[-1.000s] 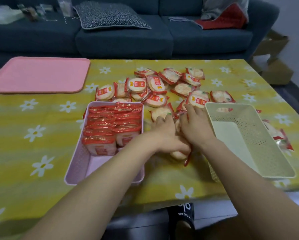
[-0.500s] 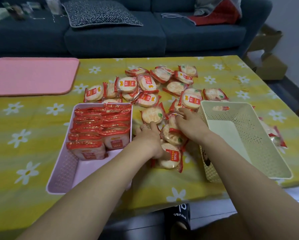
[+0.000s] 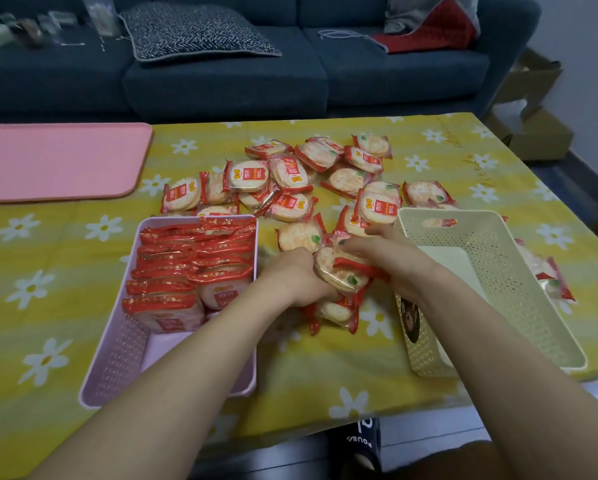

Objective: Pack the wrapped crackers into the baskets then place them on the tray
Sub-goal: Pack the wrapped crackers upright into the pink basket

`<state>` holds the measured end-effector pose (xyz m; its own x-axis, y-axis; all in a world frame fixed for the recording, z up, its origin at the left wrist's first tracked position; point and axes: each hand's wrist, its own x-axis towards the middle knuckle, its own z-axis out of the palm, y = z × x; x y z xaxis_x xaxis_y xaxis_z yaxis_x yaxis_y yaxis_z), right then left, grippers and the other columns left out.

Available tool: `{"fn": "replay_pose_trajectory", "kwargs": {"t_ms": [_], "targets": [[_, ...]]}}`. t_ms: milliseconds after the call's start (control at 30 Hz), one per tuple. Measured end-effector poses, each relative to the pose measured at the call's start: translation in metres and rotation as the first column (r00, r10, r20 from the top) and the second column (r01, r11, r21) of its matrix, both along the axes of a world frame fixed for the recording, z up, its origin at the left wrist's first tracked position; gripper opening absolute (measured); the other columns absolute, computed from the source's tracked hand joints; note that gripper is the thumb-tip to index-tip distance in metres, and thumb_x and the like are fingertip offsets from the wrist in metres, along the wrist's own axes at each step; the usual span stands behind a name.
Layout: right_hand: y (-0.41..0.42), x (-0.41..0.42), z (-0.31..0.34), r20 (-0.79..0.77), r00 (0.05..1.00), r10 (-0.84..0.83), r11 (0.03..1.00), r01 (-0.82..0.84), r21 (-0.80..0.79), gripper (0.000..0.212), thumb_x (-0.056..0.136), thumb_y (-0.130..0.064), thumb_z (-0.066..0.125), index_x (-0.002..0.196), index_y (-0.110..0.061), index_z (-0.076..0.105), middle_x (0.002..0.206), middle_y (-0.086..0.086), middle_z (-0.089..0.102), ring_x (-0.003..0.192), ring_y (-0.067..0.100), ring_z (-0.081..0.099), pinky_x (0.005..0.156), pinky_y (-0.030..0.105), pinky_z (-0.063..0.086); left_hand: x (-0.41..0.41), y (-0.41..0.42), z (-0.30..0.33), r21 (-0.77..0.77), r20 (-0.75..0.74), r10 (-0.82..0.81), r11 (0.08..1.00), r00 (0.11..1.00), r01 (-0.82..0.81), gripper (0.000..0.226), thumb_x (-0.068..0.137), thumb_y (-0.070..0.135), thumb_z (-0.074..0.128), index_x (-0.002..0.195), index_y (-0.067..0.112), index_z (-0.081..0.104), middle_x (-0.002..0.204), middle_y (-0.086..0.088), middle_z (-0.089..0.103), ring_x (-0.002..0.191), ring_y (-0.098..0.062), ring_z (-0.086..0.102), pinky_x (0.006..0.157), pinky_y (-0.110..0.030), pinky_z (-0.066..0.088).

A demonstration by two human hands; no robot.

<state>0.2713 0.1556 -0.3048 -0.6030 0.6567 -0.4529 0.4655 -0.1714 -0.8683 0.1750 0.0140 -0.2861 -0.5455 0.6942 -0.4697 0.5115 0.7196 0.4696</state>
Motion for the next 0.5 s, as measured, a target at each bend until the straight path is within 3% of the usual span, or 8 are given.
{"fn": "replay_pose_trajectory", "kwargs": {"t_ms": [133, 200, 267, 333, 400, 433, 500], "targets": [[0.009, -0.011, 0.010, -0.244, 0.952, -0.187, 0.982, 0.177, -0.059, 0.078, 0.056, -0.024, 0.081, 0.127, -0.018, 0.050, 0.116, 0.015, 0.067, 0.104, 0.029, 0.069, 0.095, 0.052, 0.055, -0.011, 0.008, 0.010, 0.257, 0.026, 0.103, 0.961, 0.994, -0.107, 0.029, 0.074, 0.042, 0.082, 0.087, 0.022, 0.065, 0.086, 0.005, 0.066, 0.083, -0.016, 0.062, 0.073, -0.032, 0.051], [0.015, -0.021, 0.011, -0.283, 0.925, -0.252, 0.968, 0.238, -0.086, 0.082, 0.057, -0.031, 0.081, 0.131, -0.020, 0.048, 0.120, 0.012, 0.065, 0.106, 0.026, 0.069, 0.095, 0.053, 0.055, -0.020, 0.017, 0.016, 0.356, 0.020, 0.171, 0.920, 0.985, -0.167, 0.033, 0.075, 0.040, 0.080, 0.085, 0.019, 0.057, 0.079, 0.004, 0.058, 0.074, -0.018, 0.054, 0.064, -0.034, 0.042], [0.021, -0.027, 0.010, -0.279, 0.920, -0.274, 0.962, 0.264, -0.073, 0.084, 0.062, -0.035, 0.079, 0.137, -0.023, 0.044, 0.127, 0.006, 0.061, 0.109, 0.024, 0.067, 0.096, 0.054, 0.054, -0.031, 0.028, 0.018, 0.361, -0.012, 0.178, 0.919, 0.984, -0.162, 0.037, 0.077, 0.041, 0.077, 0.089, 0.017, 0.053, 0.080, 0.004, 0.053, 0.078, -0.019, 0.052, 0.063, -0.035, 0.039], [0.028, -0.028, 0.005, -0.232, 0.945, -0.232, 0.963, 0.257, 0.084, 0.083, 0.074, -0.032, 0.077, 0.146, -0.021, 0.037, 0.136, 0.001, 0.052, 0.119, 0.022, 0.059, 0.104, 0.047, 0.049, -0.043, 0.039, 0.014, 0.310, -0.001, 0.139, 0.942, 0.990, -0.132, 0.046, 0.080, 0.044, 0.073, 0.113, 0.015, 0.058, 0.103, 0.002, 0.061, 0.102, -0.024, 0.059, 0.081, -0.037, 0.049], [0.036, -0.028, -0.002, -0.103, 0.983, -0.151, 0.924, 0.177, 0.339, 0.079, 0.087, -0.028, 0.069, 0.153, -0.015, 0.028, 0.147, 0.006, 0.041, 0.133, 0.023, 0.045, 0.109, 0.036, 0.038, -0.051, 0.046, 0.009, 0.262, 0.078, 0.120, 0.956, 0.990, -0.136, 0.069, 0.083, 0.048, 0.071, 0.140, 0.015, 0.051, 0.134, -0.004, 0.059, 0.125, -0.028, 0.055, 0.102, -0.044, 0.048], [0.040, -0.029, -0.006, -0.028, 0.993, -0.117, 0.895, 0.117, 0.431, 0.079, 0.090, -0.031, 0.065, 0.155, -0.014, 0.024, 0.155, 0.008, 0.032, 0.142, 0.025, 0.035, 0.113, 0.036, 0.032, -0.053, 0.050, 0.007, 0.248, 0.127, 0.119, 0.958, 0.985, -0.148, 0.076, 0.084, 0.051, 0.069, 0.146, 0.016, 0.045, 0.143, -0.004, 0.054, 0.130, -0.028, 0.052, 0.104, -0.043, 0.047], [0.044, -0.031, -0.013, 0.090, 0.992, -0.085, 0.877, 0.031, 0.479, 0.082, 0.093, -0.042, 0.058, 0.158, -0.018, 0.016, 0.166, 0.007, 0.009, 0.153, 0.025, 0.010, 0.122, 0.043, 0.016, -0.056, 0.056, 0.005, 0.215, 0.257, 0.139, 0.956, 0.956, -0.197, 0.085, 0.085, 0.057, 0.068, 0.154, 0.021, 0.035, 0.154, -0.001, 0.045, 0.134, -0.025, 0.049, 0.090, -0.034, 0.052]]}}
